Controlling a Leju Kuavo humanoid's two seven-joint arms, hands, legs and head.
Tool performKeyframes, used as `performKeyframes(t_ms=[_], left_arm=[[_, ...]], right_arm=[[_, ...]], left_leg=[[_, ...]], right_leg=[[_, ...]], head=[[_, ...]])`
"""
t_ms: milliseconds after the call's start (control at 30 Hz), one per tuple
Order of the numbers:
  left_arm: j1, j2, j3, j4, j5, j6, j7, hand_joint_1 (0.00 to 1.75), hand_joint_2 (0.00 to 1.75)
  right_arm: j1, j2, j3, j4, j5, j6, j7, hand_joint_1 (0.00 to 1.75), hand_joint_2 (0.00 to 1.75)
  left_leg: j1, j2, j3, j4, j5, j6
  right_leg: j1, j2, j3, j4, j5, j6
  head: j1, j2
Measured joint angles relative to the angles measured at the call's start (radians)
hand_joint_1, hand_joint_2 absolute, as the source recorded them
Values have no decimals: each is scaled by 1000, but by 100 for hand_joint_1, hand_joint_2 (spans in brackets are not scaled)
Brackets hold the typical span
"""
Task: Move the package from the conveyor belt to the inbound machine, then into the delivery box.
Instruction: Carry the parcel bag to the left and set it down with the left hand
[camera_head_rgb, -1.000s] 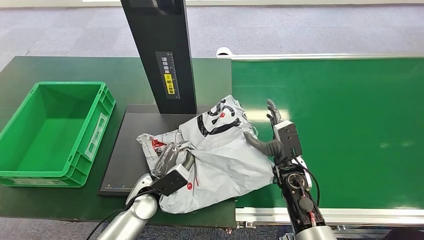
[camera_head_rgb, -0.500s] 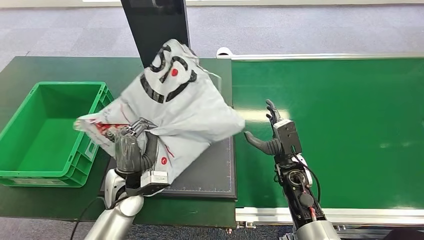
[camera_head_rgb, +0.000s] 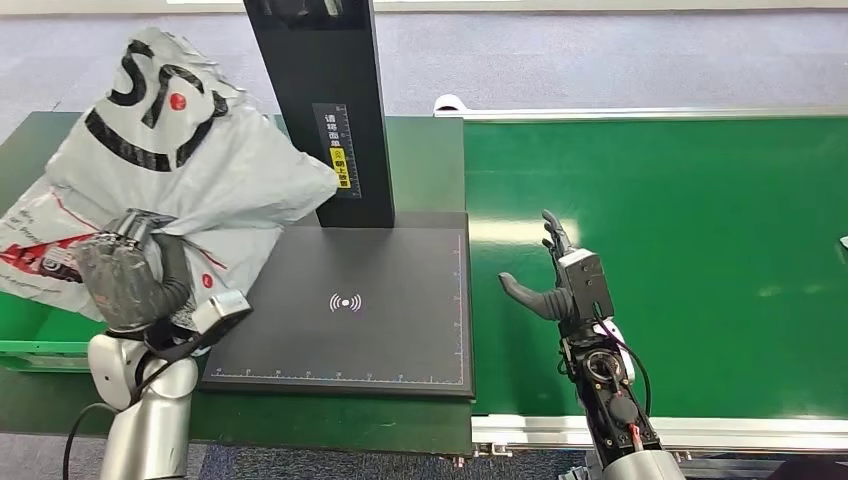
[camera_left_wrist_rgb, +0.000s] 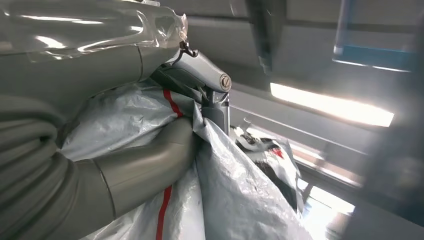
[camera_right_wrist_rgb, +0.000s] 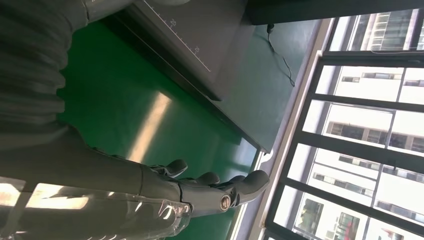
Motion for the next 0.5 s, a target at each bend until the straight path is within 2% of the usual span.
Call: performKeyframes(t_ms=[67,167,300,367,500], left_arm=[[-35,-4,103,28,1,0,26,175,175],[-78,-6,244,69,-3,0,17,175,175],[-124,-6,373,118,-66,0,35,175,175],[-138,3,403,153,-117,0,108,175,175],[-145,35,409,224,-203,0,278,175,175]], right_arm=[[19,-1,0,-19,1,-1,8,0,175],[40,-3,0,-39,7,-2,17,0,175],[46,-2,0,-49,14,-1,22,0,175],[47,-2,0,-52,19,-1,24,0,175],[48,1,0,-59,30,1,31,0,175]], left_leg=[[0,1,0,0,0,0],[0,2,1,0,0,0],[0,2,0,0,0,0],[0,1,0,0,0,0],[0,1,0,0,0,0]], right_leg=[[0,1,0,0,0,0],[1,2,-1,0,0,-1],[0,2,0,0,0,-1],[0,2,0,0,0,0],[0,2,-1,0,0,0]], head=[[0,0],[0,0],[0,0],[0,0],[0,0]])
